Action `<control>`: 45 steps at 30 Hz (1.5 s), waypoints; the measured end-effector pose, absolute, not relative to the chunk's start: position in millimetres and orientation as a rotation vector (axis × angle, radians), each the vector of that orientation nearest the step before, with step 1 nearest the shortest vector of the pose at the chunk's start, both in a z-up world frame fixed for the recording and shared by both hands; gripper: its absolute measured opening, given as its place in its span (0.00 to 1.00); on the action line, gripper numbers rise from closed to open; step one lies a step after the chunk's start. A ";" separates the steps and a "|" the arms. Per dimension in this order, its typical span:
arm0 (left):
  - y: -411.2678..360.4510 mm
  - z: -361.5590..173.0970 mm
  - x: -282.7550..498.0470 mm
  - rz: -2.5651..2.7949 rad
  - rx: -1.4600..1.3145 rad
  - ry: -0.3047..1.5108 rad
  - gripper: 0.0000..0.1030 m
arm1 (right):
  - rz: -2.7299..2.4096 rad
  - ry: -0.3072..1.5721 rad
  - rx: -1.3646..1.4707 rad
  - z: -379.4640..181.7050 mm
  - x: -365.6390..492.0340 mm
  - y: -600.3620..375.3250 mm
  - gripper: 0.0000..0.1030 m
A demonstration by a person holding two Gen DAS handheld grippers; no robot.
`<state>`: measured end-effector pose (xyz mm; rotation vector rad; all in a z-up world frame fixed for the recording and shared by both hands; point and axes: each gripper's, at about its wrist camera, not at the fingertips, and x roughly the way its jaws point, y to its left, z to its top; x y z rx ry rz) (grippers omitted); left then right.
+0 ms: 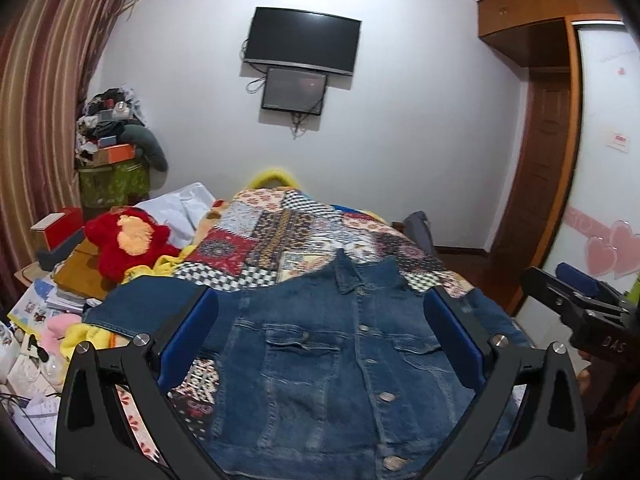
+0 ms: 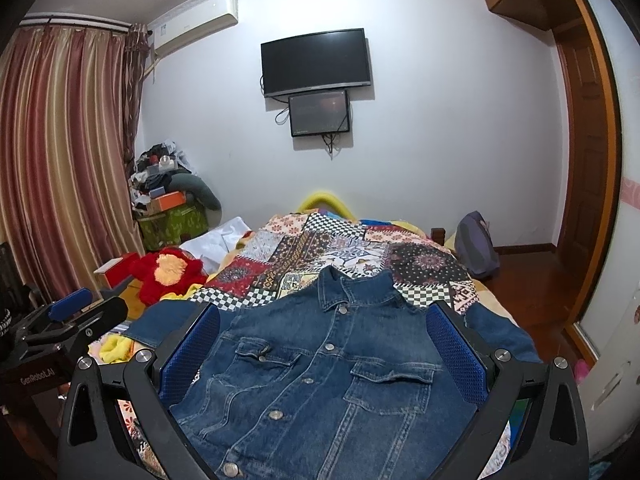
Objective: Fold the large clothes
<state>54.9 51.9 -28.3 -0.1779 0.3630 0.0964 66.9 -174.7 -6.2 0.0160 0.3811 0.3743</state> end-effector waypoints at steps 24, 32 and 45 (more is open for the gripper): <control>288.3 -162.1 150.3 0.453 -0.501 0.666 1.00 | 0.354 0.670 -0.080 -94.3 248.4 -97.8 1.00; 342.7 -226.9 145.9 0.437 -0.742 0.791 1.00 | 0.322 0.793 -0.015 -143.2 275.8 -104.1 1.00; 399.8 -268.7 163.8 0.330 -1.056 0.752 0.76 | 0.329 0.926 0.081 -173.9 295.5 -109.7 0.99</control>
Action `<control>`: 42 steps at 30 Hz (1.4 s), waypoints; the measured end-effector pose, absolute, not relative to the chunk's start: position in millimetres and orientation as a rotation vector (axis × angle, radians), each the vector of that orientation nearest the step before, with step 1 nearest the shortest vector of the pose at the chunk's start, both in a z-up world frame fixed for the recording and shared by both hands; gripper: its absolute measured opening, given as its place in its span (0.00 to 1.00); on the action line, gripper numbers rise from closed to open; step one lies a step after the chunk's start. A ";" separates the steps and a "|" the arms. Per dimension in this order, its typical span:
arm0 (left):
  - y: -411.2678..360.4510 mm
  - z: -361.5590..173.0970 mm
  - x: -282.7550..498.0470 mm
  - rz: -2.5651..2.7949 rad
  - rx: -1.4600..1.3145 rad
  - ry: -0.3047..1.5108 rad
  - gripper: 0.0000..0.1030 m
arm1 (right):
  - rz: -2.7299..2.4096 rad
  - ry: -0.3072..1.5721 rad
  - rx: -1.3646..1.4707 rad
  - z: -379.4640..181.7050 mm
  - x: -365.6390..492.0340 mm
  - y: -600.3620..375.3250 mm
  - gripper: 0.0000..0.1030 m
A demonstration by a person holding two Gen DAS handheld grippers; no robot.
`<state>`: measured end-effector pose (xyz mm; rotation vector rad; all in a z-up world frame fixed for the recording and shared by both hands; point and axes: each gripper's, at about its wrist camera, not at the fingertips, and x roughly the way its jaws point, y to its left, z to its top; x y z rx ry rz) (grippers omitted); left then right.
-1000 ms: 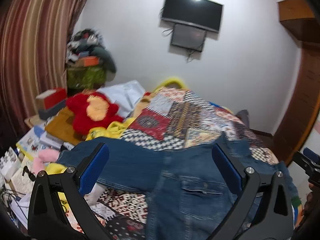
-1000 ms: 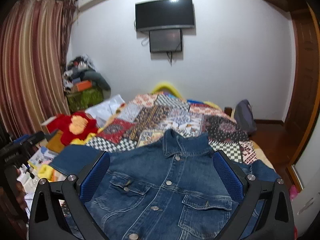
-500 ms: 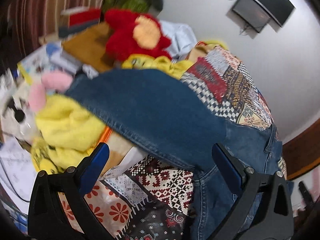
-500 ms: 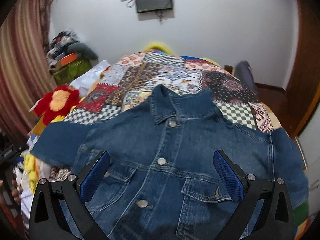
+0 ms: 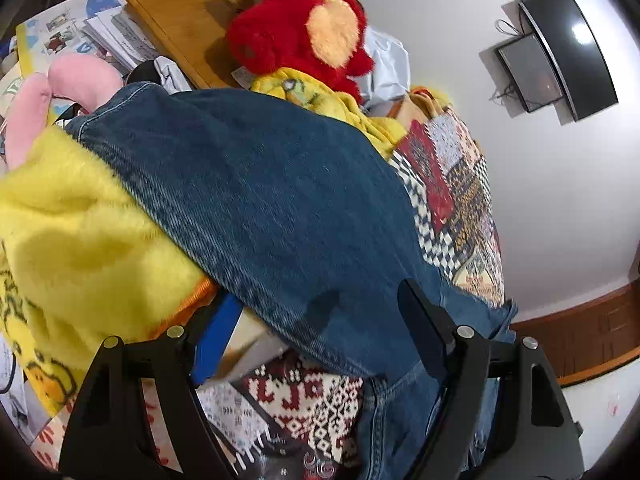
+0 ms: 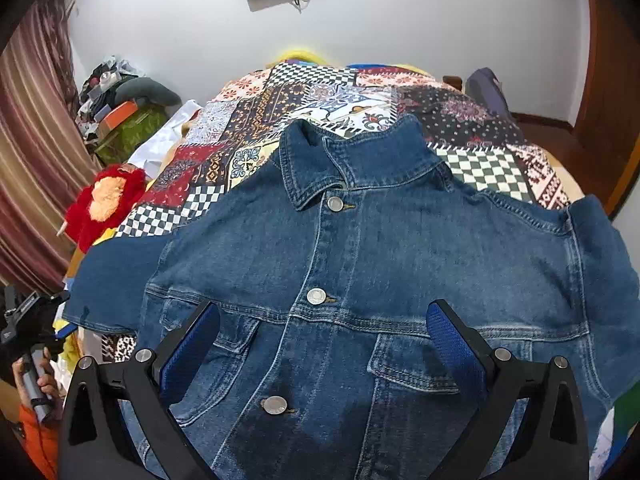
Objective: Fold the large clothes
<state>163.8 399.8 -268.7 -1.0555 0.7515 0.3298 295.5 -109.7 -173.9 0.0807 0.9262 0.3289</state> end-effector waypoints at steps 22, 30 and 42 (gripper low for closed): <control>251.9 -119.4 234.6 0.366 -0.246 0.643 0.11 | 0.339 0.735 0.130 -104.6 261.1 -145.5 1.00; 159.9 -182.8 303.4 -0.038 -0.353 0.916 0.11 | 0.345 0.725 0.217 -94.9 240.3 -180.2 1.00; 103.6 -212.6 281.5 -0.209 -0.287 1.045 0.54 | 0.267 0.723 0.255 -96.1 228.1 -224.3 1.00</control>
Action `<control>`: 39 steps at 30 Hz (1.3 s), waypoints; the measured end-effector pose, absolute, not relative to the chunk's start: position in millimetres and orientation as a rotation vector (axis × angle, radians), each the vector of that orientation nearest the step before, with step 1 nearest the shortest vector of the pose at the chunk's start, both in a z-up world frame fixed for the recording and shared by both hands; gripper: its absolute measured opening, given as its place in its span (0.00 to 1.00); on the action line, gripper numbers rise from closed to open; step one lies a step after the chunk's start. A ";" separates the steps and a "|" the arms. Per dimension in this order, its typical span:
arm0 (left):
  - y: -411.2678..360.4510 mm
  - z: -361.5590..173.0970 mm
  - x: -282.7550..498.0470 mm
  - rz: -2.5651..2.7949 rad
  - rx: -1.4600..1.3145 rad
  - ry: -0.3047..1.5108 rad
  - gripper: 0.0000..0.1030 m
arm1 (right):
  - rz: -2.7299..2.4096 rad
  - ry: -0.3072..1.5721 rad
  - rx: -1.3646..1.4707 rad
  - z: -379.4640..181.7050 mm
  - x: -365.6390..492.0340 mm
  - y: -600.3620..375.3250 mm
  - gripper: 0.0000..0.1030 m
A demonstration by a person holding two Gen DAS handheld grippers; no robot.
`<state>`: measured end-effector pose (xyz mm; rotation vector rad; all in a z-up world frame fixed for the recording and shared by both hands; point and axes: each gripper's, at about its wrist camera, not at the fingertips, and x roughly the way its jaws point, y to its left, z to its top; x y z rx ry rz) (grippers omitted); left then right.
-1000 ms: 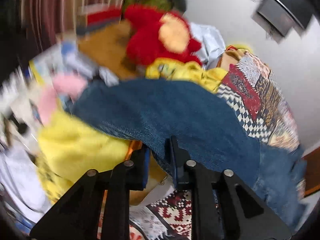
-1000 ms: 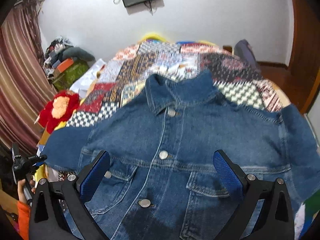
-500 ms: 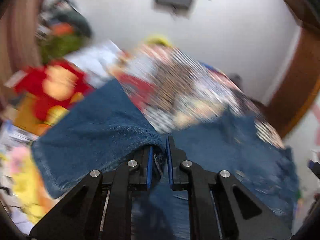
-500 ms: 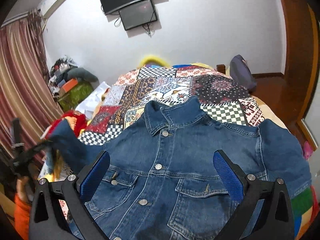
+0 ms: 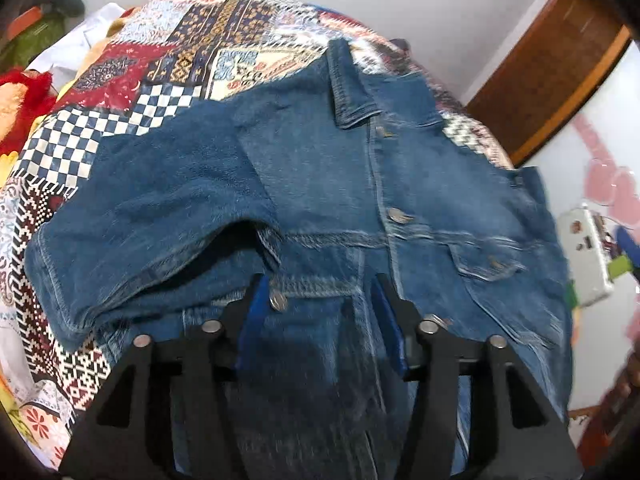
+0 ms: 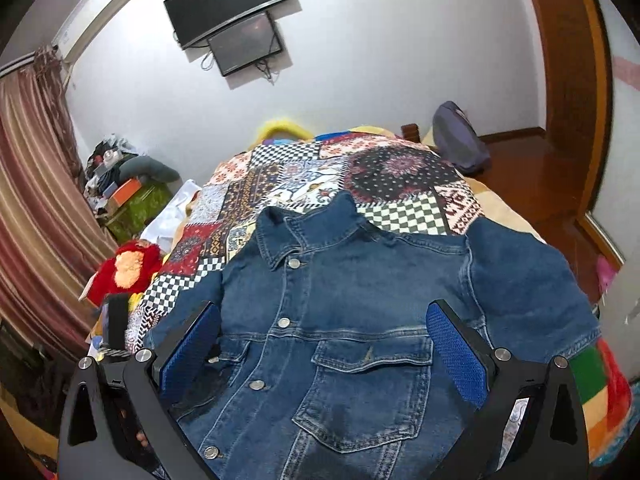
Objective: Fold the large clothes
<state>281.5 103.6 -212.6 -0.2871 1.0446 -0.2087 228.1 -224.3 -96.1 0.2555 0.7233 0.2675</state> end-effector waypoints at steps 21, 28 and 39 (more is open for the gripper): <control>276.0 -283.5 210.8 0.029 -1.085 0.930 0.80 | 0.277 0.771 0.174 -111.2 243.3 -193.0 1.00; 290.2 -326.3 229.1 0.055 -1.256 0.940 0.80 | 0.266 0.776 0.148 -113.1 248.1 -188.3 1.00; 295.1 -282.5 274.9 0.206 -0.859 0.986 0.20 | 0.278 0.794 0.118 -119.6 252.0 -180.4 1.00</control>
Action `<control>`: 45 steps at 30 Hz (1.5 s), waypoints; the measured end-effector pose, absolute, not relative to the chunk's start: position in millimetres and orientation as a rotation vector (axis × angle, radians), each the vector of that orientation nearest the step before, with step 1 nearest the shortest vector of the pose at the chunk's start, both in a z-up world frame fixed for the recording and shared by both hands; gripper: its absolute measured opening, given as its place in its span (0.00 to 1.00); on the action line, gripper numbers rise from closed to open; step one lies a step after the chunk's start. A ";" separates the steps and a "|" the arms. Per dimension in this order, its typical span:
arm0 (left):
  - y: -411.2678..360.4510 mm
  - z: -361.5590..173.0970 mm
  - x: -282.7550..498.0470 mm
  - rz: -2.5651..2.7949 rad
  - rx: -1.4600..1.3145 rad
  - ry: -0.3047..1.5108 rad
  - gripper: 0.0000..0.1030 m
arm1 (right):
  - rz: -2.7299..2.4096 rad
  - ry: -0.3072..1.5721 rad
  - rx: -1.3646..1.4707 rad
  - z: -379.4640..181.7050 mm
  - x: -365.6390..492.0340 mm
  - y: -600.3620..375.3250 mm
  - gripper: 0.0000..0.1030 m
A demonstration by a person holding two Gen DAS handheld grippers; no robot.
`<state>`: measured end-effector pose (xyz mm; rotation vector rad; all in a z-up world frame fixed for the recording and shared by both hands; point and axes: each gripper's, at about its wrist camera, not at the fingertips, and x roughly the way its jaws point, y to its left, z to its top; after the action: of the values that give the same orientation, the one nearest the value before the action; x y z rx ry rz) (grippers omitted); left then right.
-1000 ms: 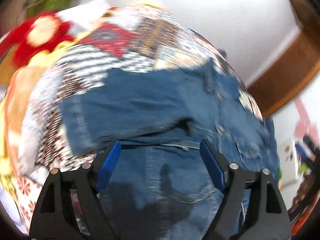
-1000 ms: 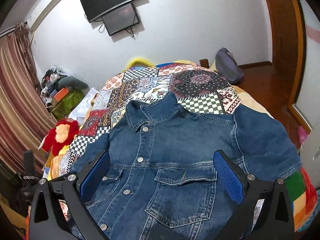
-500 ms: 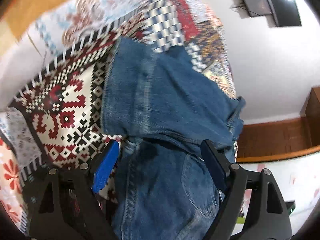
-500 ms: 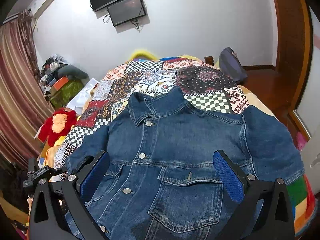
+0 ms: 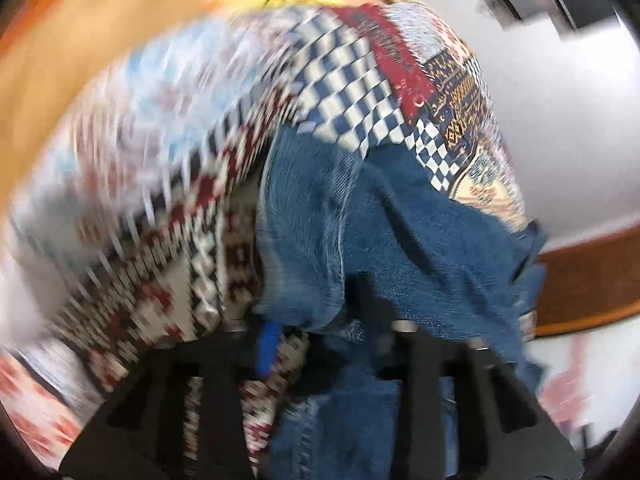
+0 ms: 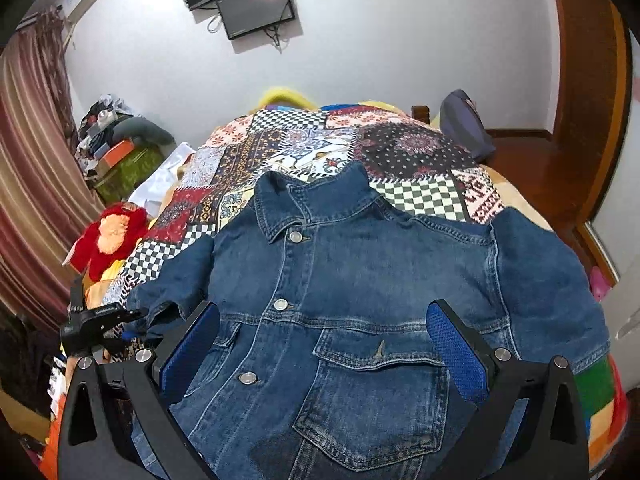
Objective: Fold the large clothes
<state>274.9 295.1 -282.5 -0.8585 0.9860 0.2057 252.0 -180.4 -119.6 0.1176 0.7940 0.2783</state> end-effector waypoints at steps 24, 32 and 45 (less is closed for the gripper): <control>30.2 -51.1 350.6 -0.350 -0.237 0.678 0.09 | 0.265 0.738 0.136 -109.2 237.2 -244.1 1.00; -81.4 -142.3 348.4 -0.538 -0.118 0.943 0.09 | 0.174 0.766 0.194 -112.2 234.8 -302.1 1.00; -77.8 -151.8 289.1 -0.568 0.017 0.964 0.56 | 0.297 0.910 0.315 -137.3 262.8 -294.4 0.99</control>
<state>289.1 -77.8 -151.8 0.0167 0.9645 -0.5678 262.8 -294.4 -137.3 0.3152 0.9097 0.2971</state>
